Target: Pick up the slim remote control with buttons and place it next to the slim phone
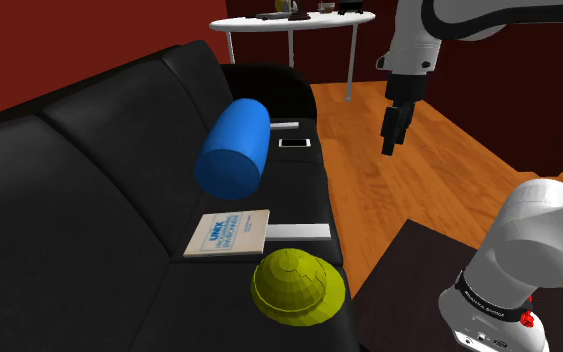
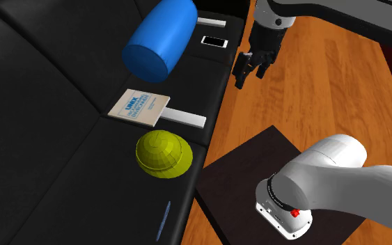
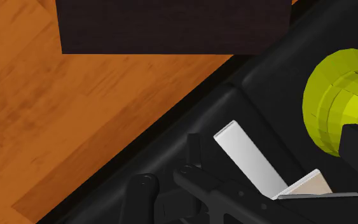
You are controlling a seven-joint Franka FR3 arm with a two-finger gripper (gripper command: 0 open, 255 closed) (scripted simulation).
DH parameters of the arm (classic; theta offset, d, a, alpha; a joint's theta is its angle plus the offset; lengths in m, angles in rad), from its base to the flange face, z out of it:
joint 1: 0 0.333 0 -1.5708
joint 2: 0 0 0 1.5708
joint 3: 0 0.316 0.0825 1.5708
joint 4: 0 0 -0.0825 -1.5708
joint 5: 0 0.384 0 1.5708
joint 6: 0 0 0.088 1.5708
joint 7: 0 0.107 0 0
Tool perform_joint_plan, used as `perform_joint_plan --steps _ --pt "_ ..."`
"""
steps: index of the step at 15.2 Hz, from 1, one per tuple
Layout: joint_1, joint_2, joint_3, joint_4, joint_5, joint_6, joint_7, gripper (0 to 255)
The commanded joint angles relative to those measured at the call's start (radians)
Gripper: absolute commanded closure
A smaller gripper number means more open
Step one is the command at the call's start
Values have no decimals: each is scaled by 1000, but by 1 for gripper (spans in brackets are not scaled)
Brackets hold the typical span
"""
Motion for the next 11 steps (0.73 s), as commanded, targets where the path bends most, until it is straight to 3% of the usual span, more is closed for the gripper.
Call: perform_joint_plan --steps 1,11 --pt "0 0 0 0 0 0 0 0" --pt "78 245 93 -90 0 359 -63 0"
